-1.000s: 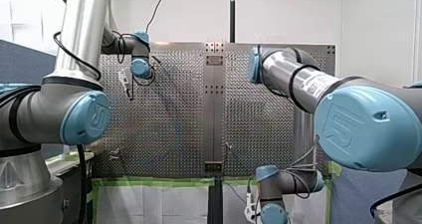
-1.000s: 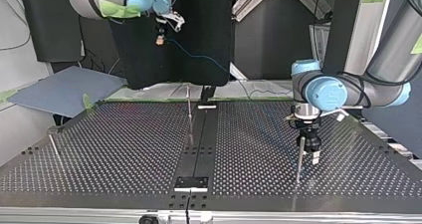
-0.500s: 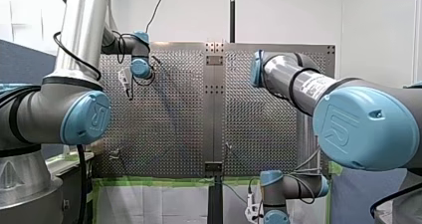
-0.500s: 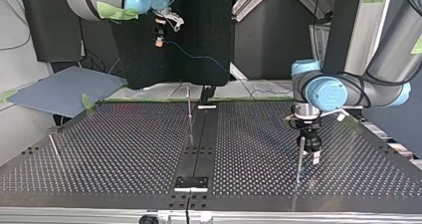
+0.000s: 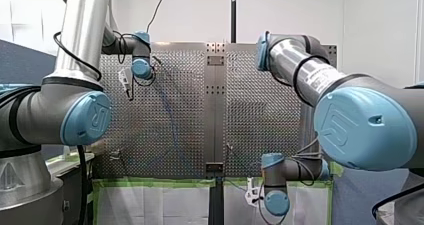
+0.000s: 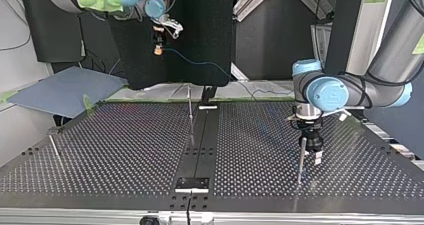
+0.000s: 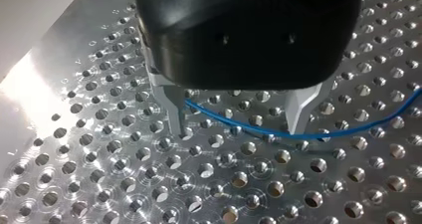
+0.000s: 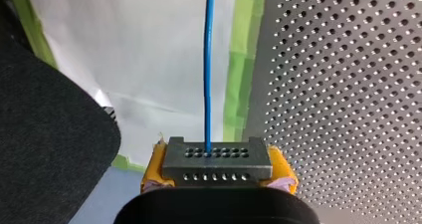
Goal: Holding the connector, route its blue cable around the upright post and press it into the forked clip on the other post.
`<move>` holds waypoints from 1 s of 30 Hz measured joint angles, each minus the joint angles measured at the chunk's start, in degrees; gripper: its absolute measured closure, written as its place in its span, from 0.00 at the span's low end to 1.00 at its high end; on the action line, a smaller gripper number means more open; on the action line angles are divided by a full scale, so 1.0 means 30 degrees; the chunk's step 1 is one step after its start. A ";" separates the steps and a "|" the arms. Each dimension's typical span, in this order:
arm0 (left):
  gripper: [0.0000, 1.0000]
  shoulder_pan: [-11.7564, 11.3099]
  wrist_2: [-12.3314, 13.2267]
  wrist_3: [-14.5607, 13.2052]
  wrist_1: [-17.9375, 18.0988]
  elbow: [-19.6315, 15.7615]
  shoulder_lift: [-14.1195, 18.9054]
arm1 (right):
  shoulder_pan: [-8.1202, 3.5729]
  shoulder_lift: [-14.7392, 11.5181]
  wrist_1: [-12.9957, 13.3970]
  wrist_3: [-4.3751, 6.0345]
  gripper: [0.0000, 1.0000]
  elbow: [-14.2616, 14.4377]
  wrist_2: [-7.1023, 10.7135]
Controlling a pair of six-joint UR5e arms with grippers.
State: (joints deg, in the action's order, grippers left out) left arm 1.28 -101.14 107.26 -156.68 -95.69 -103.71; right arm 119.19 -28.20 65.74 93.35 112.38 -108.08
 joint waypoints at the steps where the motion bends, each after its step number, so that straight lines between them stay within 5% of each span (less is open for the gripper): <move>1: 0.01 0.0005 0.0002 -0.0004 -0.0005 0.0000 -0.0002 | -0.0086 -0.0209 -0.0160 0.0007 1.00 -0.0001 0.0180; 19: 0.01 0.0292 -0.0218 0.0004 -0.0657 0.0000 -0.0003 | -0.1059 -0.2929 -0.0429 -0.0021 1.00 -0.0001 0.2853; 30: 0.01 0.0709 -0.0622 0.0480 -0.1835 -0.0365 0.0032 | -0.1571 -0.4702 -0.0396 0.0097 1.00 0.0000 0.3669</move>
State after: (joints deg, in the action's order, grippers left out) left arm 3.41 -103.00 108.70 -162.18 -96.79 -103.62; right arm 114.48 -42.31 64.55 93.65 112.38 -97.07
